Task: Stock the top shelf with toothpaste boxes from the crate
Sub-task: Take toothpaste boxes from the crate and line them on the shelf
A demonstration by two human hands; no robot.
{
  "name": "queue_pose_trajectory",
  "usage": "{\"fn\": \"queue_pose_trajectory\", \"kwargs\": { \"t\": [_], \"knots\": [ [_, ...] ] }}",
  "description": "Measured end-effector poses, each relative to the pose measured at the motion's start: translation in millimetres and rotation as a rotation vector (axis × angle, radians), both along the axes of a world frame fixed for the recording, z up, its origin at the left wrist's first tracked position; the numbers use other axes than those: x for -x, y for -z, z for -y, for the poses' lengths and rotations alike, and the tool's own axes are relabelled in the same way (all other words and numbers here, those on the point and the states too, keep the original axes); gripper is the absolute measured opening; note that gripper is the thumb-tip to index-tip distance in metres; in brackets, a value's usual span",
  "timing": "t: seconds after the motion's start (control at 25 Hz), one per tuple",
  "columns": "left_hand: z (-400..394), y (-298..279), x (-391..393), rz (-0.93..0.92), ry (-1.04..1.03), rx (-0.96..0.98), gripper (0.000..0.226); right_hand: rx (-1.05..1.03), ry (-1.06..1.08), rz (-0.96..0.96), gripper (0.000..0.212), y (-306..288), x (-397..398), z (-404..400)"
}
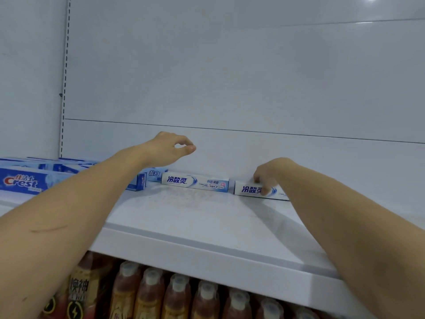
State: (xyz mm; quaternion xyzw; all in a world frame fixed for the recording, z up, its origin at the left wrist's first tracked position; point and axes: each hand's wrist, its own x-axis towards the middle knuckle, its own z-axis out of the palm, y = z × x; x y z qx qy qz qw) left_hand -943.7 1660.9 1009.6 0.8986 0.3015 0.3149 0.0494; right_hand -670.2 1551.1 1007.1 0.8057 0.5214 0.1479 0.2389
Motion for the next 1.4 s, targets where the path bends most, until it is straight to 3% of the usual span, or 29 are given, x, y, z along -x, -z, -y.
{"fn": "queue_pose_trajectory", "kwargs": {
  "t": [0.12, 0.24, 0.44, 0.84, 1.08, 1.28, 1.4],
  "knots": [
    [3, 3, 6, -0.016, -0.047, 0.018, 0.036, -0.017, 0.031, -0.015, 0.033, 4, 6, 3],
    [13, 1, 21, -0.054, -0.083, 0.020, 0.037, -0.055, 0.069, -0.082, 0.042, 0, 12, 12],
    [46, -14, 46, -0.021, -0.126, 0.032, 0.041, -0.116, 0.005, -0.032, 0.054, -2, 22, 36],
    [122, 18, 64, -0.029, -0.445, 0.128, 0.068, -0.402, -0.294, -0.431, 0.044, 12, 72, 108],
    [170, 48, 63, 0.117, -0.340, 0.216, 0.070, -0.718, -0.474, -0.880, 0.049, 32, 94, 154],
    [210, 63, 78, 0.252, -0.215, 0.265, 0.065, -0.660, -0.461, -1.026, 0.064, 48, 143, 204],
    [238, 82, 103, 0.279, -0.174, 0.296, 0.062, -0.726, -0.528, -1.082, 0.061, 57, 187, 234]
  ]
}}
